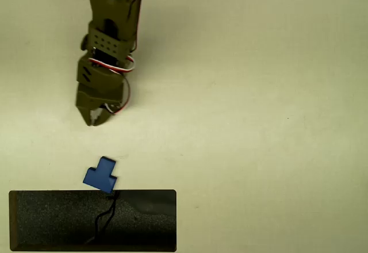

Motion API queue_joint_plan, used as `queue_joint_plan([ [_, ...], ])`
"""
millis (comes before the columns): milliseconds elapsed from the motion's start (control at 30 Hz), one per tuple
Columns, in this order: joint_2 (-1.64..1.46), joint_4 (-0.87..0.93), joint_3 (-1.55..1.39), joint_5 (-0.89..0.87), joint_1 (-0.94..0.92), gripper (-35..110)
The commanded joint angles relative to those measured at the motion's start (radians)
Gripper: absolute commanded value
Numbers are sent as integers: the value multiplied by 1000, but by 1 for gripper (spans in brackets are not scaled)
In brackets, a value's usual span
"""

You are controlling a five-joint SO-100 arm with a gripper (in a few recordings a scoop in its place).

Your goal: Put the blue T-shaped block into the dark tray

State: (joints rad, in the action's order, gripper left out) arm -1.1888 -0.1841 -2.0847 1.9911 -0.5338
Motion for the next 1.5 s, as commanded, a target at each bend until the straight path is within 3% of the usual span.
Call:
queue_joint_plan([
  [0,77,-80,72,54,-63,0],
  [267,354,-176,407,-8,-32,0],
  [533,397,-160,495,-115,126,0],
  [867,425,126,773,-459,314,0],
  [1033,413,112,882,-615,379,0],
  [1133,440,-21,951,-686,390,0],
  [1467,917,-238,1532,-505,393,0],
])
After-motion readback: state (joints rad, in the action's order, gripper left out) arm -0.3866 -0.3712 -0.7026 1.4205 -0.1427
